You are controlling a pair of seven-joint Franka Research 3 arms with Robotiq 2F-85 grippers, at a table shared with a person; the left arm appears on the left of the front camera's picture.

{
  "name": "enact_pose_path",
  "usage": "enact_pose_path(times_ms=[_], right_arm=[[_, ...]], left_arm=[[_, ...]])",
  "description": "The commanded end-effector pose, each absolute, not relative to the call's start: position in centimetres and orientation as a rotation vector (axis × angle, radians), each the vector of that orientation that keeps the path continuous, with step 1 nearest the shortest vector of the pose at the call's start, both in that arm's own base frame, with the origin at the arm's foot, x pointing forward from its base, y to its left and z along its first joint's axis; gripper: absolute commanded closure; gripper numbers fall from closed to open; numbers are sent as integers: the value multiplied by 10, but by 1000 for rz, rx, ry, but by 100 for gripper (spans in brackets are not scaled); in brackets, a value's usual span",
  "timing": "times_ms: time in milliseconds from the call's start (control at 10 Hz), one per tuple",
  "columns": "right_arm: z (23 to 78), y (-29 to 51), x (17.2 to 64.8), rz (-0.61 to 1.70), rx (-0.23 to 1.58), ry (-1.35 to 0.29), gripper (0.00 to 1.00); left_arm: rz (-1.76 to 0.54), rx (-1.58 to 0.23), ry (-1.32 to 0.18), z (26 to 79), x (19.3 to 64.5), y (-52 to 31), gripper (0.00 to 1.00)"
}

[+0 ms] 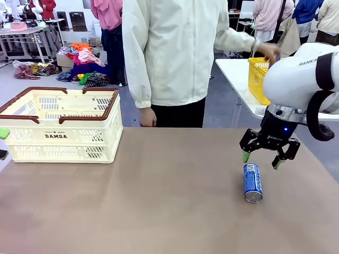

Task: Place the drinks into the Shopping basket.
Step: Pick up one drink and place it into the Shopping basket.

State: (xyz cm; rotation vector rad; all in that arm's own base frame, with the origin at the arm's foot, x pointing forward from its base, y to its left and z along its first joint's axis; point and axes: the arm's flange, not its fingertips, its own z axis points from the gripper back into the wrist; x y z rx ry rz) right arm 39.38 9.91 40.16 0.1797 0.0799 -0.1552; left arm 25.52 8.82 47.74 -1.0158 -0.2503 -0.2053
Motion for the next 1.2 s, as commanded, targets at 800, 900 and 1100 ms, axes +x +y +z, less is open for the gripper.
enact_pose_path(times_ms=[800, 900, 1100], right_arm=[[458, -185, 277, -429, 785, 63, 0], [443, -220, 264, -467, 948, 35, 0], [418, -238, 247, -540, 1101, -38, 0]], left_arm=[[-199, -1025, -247, 480, 253, 89, 0], [-199, -1025, -247, 480, 253, 89, 0], [-199, -1025, -247, 480, 253, 89, 0]])
